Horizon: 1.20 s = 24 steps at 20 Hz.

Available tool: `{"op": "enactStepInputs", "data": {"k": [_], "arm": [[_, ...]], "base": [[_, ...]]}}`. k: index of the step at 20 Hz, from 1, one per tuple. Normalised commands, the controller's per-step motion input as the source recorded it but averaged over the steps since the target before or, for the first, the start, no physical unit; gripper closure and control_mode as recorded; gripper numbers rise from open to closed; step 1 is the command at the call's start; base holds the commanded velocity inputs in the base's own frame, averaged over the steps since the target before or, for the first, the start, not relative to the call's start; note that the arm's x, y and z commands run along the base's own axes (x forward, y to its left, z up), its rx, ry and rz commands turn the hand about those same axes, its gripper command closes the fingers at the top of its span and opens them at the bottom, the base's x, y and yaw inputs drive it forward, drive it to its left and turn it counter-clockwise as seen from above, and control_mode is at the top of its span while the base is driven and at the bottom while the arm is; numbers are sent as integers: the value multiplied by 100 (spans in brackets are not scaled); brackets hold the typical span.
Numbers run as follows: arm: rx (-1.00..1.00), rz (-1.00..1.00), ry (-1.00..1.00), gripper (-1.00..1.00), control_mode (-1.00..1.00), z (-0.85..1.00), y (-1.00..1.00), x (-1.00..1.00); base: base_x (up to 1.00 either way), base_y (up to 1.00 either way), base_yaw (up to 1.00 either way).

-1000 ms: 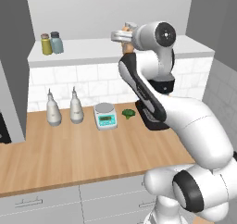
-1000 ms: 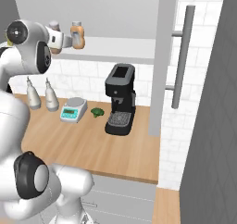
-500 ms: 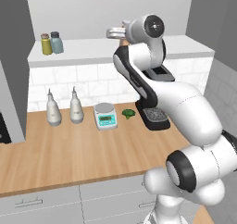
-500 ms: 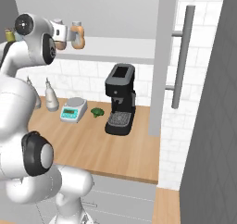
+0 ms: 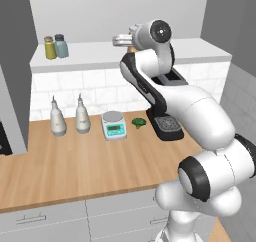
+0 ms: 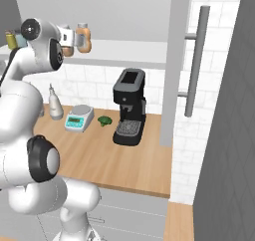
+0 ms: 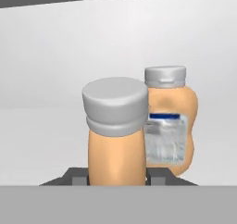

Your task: Put the shaker and condiment bottle from the counter next to their counterparts in the cabinet.

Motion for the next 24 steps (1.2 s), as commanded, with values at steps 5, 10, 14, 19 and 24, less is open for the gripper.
{"op": "enactStepInputs", "data": {"k": [5,10,14,19,24], "arm": [[-1,3,0,100,-100,-7,0,19],[-2,2,0,100,-100,-6,5,26],[-3,1,0,100,-100,-21,4,19],[-4,2,0,100,-100,-28,4,21],[-2,2,-2,100,-100,-24,1,28]], "base": [[0,0,0],[0,0,0],[0,0,0],[0,0,0],[0,0,0]]}}
